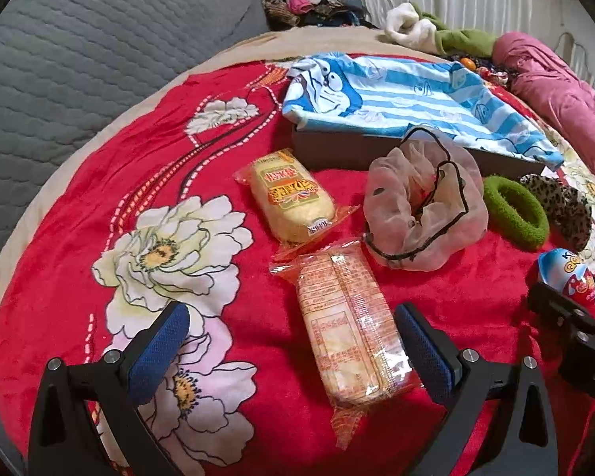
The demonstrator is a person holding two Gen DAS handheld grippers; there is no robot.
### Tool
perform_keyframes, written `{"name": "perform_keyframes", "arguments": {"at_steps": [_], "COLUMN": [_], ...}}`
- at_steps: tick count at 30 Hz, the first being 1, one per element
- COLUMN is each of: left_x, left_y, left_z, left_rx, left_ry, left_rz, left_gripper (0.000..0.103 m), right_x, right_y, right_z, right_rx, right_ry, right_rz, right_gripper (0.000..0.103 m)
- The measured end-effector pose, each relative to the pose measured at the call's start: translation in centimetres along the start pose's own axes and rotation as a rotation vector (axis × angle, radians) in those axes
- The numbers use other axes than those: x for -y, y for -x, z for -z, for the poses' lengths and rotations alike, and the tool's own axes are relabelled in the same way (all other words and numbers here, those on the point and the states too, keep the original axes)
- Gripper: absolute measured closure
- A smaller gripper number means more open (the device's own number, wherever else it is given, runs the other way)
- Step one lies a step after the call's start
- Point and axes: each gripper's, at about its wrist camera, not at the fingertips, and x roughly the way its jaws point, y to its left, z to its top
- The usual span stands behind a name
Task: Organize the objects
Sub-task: 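Close left gripper on the long wrapped cake package while right gripper grasps the red Kinder Joy egg, then lift the cake package with left gripper while right gripper lifts the egg toward the striped tray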
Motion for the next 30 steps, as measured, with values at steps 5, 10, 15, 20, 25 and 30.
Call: {"name": "perform_keyframes", "arguments": {"at_steps": [5,10,15,20,25,30], "left_x": [-0.09,0.01,0.23,0.10,0.02,0.55], "left_y": [-0.41,-0.71,-0.71,-0.52,-0.44,0.13], "left_z": [0.00,0.09,0.10,0.14,0.31,0.58], "left_rx": [-0.026,-0.045,-0.038,-0.028,-0.026,-0.009], "left_ry": [0.013,0.014,0.006,0.020,0.028,0.002], "left_rz": [0.055,0.100,0.118,0.133,0.178,0.174], "left_gripper": [0.014,0.034,0.049,0.059,0.061,0.061], "right_x": [-0.16,-0.41,-0.60,-0.56,-0.50,-0.62], "right_y": [-0.83,-0.80,-0.87,-0.77,-0.57,-0.22], "right_z": [-0.03,-0.22,-0.20,-0.12,0.02,0.19], "right_rx": [-0.026,-0.018,-0.015,-0.009,-0.004,0.000], "right_ry": [0.002,0.010,0.023,0.020,0.018,0.018], "right_rz": [-0.010,-0.023,-0.023,-0.031,-0.044,-0.053], "right_gripper": [0.032,0.044,0.048,0.048,0.048,0.048]}}
